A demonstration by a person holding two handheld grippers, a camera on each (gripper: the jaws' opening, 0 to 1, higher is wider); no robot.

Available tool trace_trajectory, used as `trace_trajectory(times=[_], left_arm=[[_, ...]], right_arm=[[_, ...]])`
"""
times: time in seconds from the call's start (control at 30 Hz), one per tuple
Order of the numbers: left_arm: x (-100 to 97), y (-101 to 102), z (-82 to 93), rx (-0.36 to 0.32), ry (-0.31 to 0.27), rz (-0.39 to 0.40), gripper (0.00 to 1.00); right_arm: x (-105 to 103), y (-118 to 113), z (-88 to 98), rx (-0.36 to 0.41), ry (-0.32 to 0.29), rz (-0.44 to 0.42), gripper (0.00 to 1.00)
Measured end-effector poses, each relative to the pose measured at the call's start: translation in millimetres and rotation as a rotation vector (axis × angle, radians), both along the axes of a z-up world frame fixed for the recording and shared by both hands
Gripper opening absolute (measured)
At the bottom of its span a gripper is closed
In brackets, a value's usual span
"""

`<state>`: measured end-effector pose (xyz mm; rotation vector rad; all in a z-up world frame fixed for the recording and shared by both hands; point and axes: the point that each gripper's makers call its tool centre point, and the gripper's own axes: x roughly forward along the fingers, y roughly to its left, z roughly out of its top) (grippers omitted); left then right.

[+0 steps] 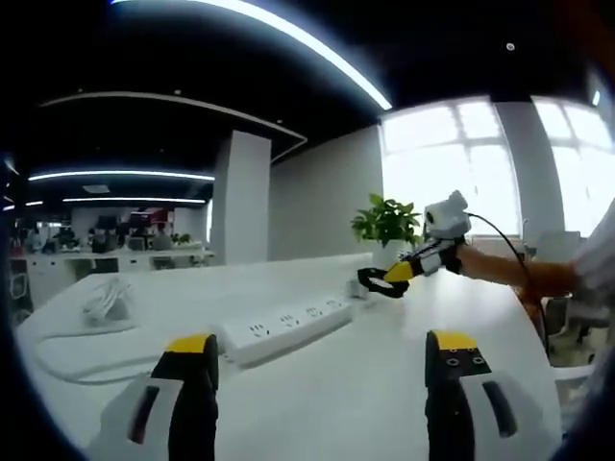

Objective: Straighten the power strip on the desk, plug the charger into it

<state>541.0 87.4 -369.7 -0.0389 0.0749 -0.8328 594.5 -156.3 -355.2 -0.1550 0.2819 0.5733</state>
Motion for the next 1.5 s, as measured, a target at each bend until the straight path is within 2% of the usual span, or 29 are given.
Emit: trace_trajectory(times=[0.1, 0.23, 0.63, 0.77, 0.97, 1.13, 1.3, 1.5], left_arm=[[0.1, 0.1, -1.7, 0.009, 0.003, 0.002, 0.90], [-0.7, -0.6, -1.2, 0.025, 0.003, -0.003, 0.90], [1.9, -2.4, 14.2, 0.053, -0.028, -0.007, 0.90], [2.5, -3.7, 16.5, 0.051, -0.032, -0.009, 0.90], [2.4, -7.1, 20.5, 0.051, -0.041, -0.015, 0.91], [2.7, -9.4, 22.7, 0.053, -0.047, -0.019, 0.91], [5.3, -12.6, 26.0, 0.057, -0.054, -0.022, 0.90], [4.6, -16.3, 28.4, 0.040, -0.056, -0.029, 0.90]], right_arm=[[-0.4, 0.8, 12.9, 0.046, -0.066, -0.001, 0.05], [-2.4, 2.7, 27.6, 0.085, -0.119, 0.002, 0.04], [-2.9, 14.2, 67.5, 0.166, -0.241, -0.010, 0.05], [-6.1, 18.7, 77.0, 0.204, -0.261, -0.012, 0.05], [-16.4, 31.5, 102.0, 0.292, -0.291, 0.009, 0.05], [-26.0, 39.2, 123.9, 0.394, -0.312, 0.023, 0.05], [-30.0, 45.8, 137.8, 0.449, -0.312, 0.017, 0.05], [-29.2, 50.8, 152.1, 0.554, -0.311, 0.006, 0.05]])
